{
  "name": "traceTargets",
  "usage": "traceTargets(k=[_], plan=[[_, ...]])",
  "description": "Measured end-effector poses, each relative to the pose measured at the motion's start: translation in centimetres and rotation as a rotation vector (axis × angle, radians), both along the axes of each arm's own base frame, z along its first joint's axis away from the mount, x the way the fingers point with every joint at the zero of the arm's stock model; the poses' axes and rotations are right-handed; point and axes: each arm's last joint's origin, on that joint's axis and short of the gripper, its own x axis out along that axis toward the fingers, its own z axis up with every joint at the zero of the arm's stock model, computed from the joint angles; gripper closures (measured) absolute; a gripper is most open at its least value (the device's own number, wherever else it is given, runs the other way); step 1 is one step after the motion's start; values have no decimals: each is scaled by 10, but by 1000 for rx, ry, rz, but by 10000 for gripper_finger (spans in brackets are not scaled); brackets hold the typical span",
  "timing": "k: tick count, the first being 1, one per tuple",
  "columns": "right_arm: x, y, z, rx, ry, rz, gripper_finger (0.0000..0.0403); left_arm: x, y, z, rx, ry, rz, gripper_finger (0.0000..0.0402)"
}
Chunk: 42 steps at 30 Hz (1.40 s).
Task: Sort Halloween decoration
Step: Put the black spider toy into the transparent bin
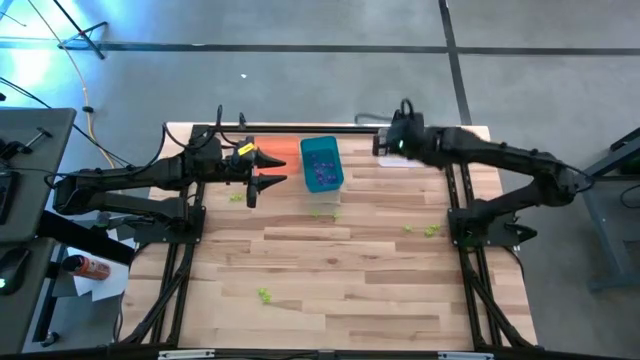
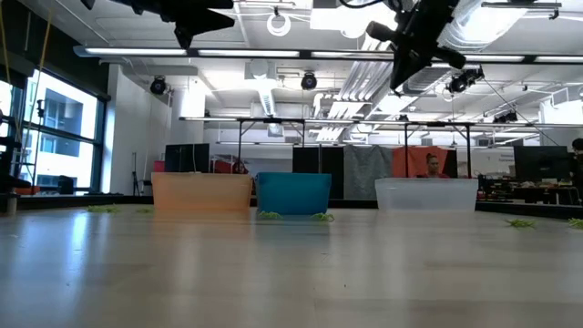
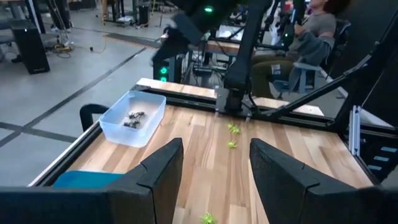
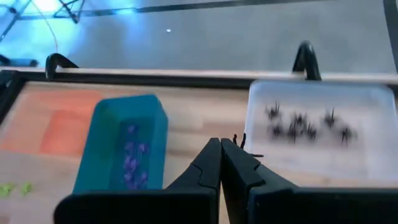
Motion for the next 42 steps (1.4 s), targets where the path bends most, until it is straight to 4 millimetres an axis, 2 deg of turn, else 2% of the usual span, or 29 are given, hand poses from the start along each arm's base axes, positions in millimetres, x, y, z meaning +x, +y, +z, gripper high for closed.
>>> traceTargets(k=[4, 8, 11, 15, 18, 22, 26, 30, 33, 42], plan=[[-4, -27, 7, -24, 4, 71, 403, 0, 0, 1, 2, -14, 1, 229], [-12, -47, 5, -19, 38, 69, 403, 0, 0, 1, -57, -19, 10, 229], [-18, -74, -1, 30, 9, 62, 403, 0, 0, 1, -101, -24, 18, 229], [-26, -120, -28, 157, 29, 59, 403, 0, 1, 1, -102, -27, 56, 229], [-29, -141, -56, 259, 128, 22, 403, 0, 2, 1, -98, -27, 89, 229], [-21, -156, -95, 364, 253, 27, 403, 0, 2, 1, -99, -27, 90, 229], [-9, -167, -132, 461, 300, 81, 403, 0, 2, 1, -110, -29, 94, 229], [-1, -172, -159, 509, 343, 100, 403, 0, 2, 1, -124, -31, 96, 229], [-3, -178, -168, 521, 344, 91, 403, 0, 2, 1, -123, -31, 96, 229], [-12, -188, -170, 552, 282, 29, 403, -1, 3, 1, -117, -28, 136, 229]])
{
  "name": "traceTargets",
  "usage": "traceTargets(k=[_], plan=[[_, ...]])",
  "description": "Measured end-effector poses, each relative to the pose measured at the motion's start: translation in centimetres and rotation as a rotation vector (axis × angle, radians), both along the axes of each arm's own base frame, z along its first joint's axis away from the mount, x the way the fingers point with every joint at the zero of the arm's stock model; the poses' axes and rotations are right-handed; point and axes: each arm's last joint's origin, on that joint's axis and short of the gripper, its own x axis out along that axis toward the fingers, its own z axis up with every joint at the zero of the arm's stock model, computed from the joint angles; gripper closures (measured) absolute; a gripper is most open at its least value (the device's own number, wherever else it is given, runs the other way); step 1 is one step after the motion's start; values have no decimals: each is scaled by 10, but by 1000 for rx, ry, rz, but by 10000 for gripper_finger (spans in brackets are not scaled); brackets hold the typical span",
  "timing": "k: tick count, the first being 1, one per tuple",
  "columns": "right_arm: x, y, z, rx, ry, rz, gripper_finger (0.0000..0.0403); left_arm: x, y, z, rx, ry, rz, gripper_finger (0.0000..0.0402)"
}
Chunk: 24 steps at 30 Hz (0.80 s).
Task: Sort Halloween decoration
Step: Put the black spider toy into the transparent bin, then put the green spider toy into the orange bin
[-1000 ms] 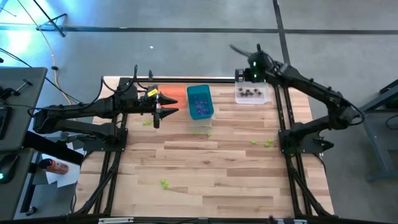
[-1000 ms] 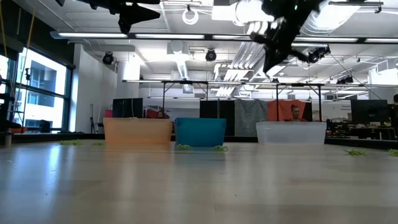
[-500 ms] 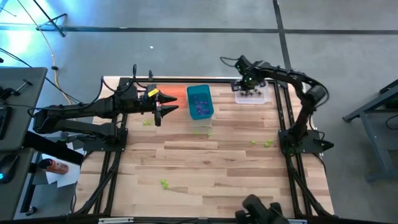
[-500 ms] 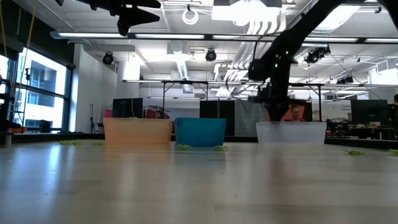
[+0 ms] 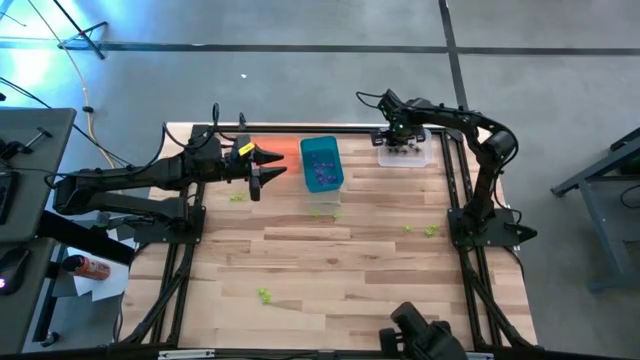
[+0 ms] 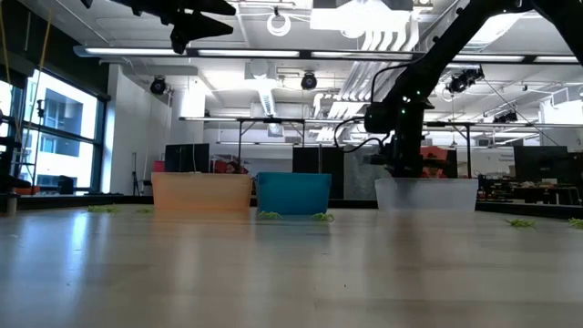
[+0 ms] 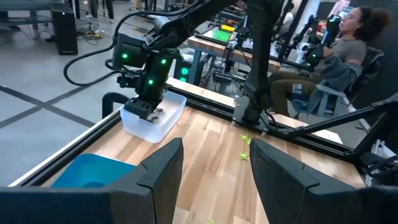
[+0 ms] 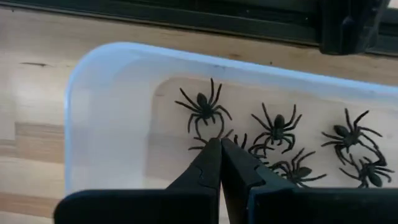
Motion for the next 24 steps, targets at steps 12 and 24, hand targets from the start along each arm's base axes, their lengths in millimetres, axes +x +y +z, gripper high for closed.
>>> traceTargets(k=[12, 24], plan=[[1, -1, -8, -5, 34, -24, 402, 0, 0, 0, 0, -1, 1, 229], [-1, -1, 5, -52, 54, -12, 261, 0, 0, 0, -1, -1, 1, 229]])
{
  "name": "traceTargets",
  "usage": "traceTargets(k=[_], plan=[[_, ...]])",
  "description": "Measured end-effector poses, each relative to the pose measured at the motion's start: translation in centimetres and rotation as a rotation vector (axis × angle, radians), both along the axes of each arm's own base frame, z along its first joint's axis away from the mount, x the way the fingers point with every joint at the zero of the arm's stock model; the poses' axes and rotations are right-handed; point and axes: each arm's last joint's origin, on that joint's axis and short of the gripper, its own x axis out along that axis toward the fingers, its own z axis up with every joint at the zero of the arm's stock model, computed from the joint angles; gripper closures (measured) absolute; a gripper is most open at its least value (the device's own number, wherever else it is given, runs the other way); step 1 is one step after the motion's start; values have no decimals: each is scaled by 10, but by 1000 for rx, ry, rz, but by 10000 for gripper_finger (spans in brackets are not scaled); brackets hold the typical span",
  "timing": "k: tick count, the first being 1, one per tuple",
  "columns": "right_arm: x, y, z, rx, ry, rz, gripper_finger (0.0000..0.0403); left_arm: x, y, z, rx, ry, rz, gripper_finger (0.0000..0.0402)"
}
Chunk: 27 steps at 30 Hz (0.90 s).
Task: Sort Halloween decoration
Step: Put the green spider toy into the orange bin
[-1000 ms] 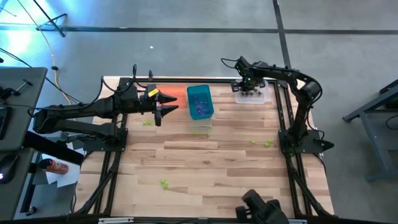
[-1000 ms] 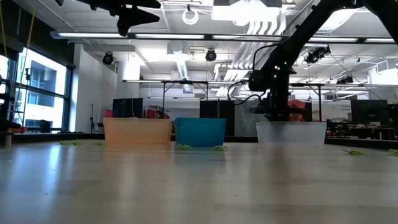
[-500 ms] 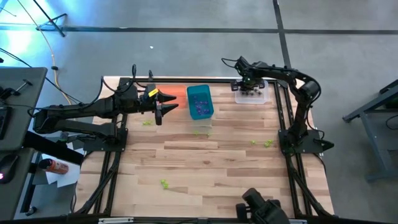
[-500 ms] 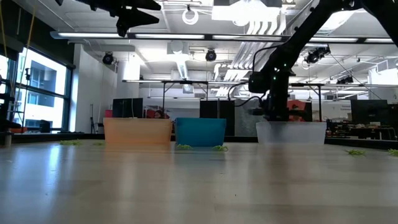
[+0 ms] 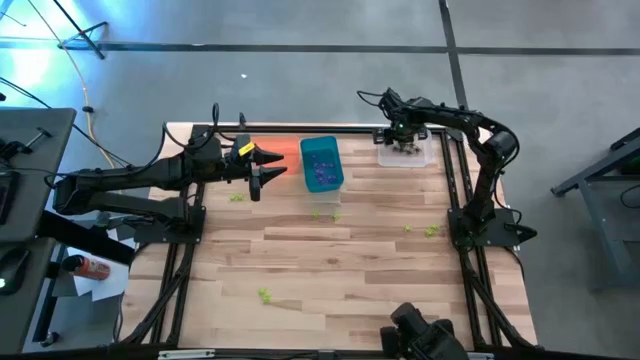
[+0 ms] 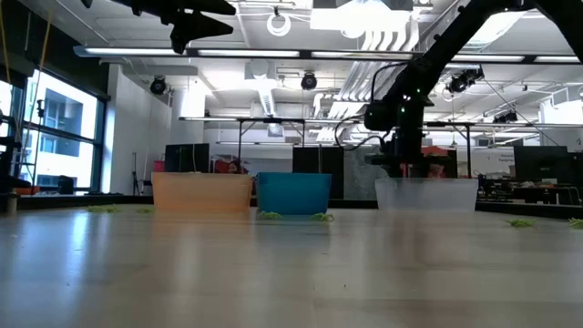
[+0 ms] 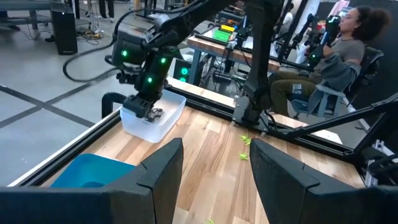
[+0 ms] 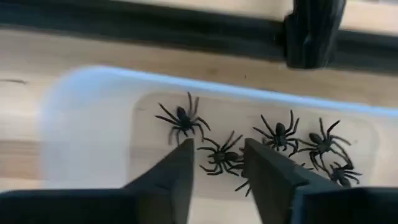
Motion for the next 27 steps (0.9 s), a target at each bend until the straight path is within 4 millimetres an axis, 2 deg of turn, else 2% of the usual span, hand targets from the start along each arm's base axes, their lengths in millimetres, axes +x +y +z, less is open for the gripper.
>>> traceTargets(k=[6, 10, 13, 17, 20, 24, 27], plan=[[0, 1, 35, -65, -94, 34, 190, 0, 0, 0, 0, 0, 0, 229], [-2, 9, 69, -139, -181, 50, 177, 0, 0, 0, 0, 1, 0, 229], [-1, 26, 98, -185, -275, 124, 176, 0, -1, 0, -14, -2, -21, 229], [8, 66, 138, -263, -400, 282, 176, -5, -4, 2, -33, -10, -106, 229], [18, 104, 165, -358, -509, 425, 176, -11, -6, 7, -30, -33, -128, 229], [34, 161, 181, -442, -667, 636, 176, -20, -8, 14, -19, -74, -129, 229], [45, 199, 188, -498, -780, 717, 176, -26, -10, 18, -14, -95, -145, 229]])
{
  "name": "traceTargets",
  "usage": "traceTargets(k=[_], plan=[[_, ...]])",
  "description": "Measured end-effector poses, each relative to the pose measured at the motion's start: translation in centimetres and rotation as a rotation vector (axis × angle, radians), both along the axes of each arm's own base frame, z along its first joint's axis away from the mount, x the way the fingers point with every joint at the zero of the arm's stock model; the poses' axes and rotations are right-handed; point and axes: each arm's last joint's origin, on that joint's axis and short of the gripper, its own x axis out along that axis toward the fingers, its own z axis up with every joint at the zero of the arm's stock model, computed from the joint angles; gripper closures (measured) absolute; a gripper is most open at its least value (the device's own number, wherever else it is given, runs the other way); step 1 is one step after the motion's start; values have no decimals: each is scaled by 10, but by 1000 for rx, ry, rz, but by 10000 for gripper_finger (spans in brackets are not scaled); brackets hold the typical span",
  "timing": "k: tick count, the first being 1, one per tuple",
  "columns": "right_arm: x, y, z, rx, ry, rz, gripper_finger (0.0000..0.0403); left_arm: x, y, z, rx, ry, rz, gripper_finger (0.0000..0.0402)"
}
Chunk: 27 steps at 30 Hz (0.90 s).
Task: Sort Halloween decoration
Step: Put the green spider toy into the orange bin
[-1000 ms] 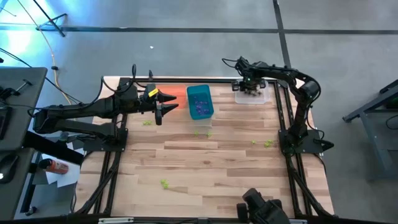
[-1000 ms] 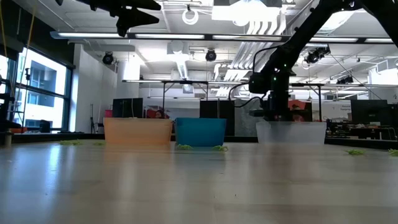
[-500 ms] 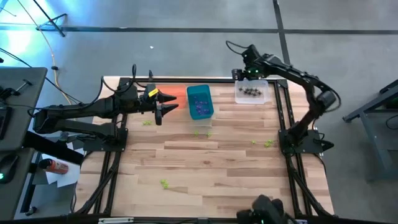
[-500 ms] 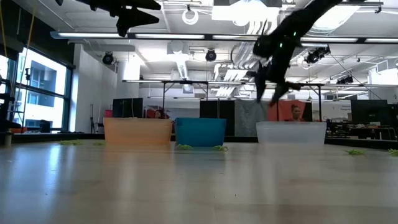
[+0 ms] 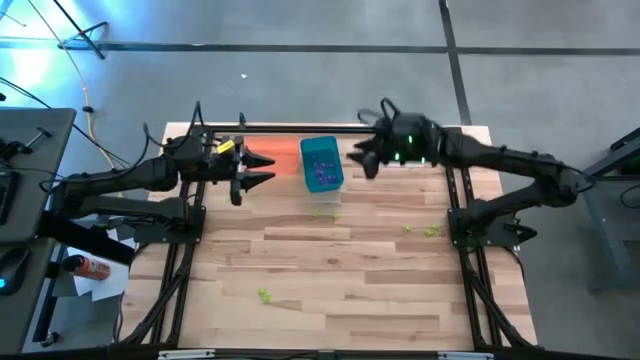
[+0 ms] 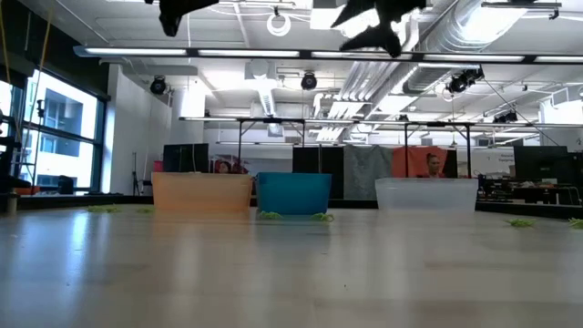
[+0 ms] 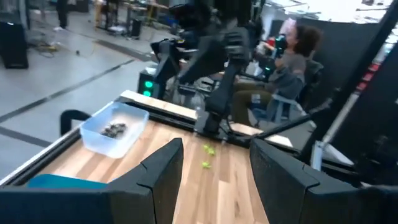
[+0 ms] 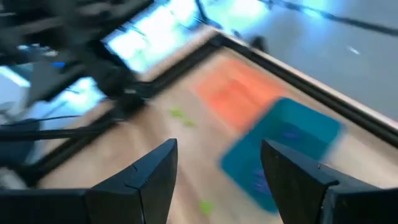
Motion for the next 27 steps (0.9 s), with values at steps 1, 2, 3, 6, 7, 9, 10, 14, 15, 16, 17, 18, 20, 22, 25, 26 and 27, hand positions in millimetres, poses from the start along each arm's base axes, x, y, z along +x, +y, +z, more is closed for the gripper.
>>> traceTargets(k=[1, 2, 3, 6, 7, 9, 10, 14, 15, 16, 17, 18, 20, 22, 25, 26, 27], plan=[[3, 11, 1, -11, -15, 17, 176, -1, -1, 0, -2, 4, -16, 229], [6, 21, 2, -25, -22, 34, 176, -2, -1, -1, -5, 10, -31, 229], [9, 30, 2, -41, -24, 52, 176, -2, -2, -2, -8, 21, -42, 229], [13, 50, 3, -113, -24, 98, 176, -3, -3, -6, -21, 65, -68, 229], [13, 54, 3, -140, -18, 104, 176, -3, -3, -7, -25, 78, -78, 229], [14, 59, 3, -198, -4, 103, 176, -3, -3, -9, -22, 100, -92, 229], [14, 61, 3, -211, -4, 100, 176, -3, -3, -11, -19, 112, -94, 229], [14, 65, 4, -197, -15, 93, 176, -3, -4, -11, -14, 119, -98, 229], [14, 67, 4, -183, -21, 97, 176, -3, -5, -11, -19, 115, -103, 229], [14, 68, 4, -170, -26, 105, 176, -2, -7, -10, -35, 115, -112, 229], [14, 69, 4, -160, -29, 120, 176, 0, -10, -7, -46, 115, -129, 229], [14, 71, 4, -151, -31, 142, 176, 2, -15, -3, -53, 117, -157, 229], [13, 75, 5, -134, -38, 191, 176, 8, -28, 4, -56, 171, -227, 229], [11, 78, 5, -121, -36, 227, 176, 16, -43, 6, -32, 287, -268, 229], [6, 81, 4, -111, 2, 254, 176, 27, -69, 1, -16, 500, -310, 229], [3, 82, 3, -108, 26, 260, 176, 30, -78, -2, -35, 575, -324, 229], [0, 84, 2, -107, 43, 266, 176, 33, -88, -5, -67, 634, -339, 229]])
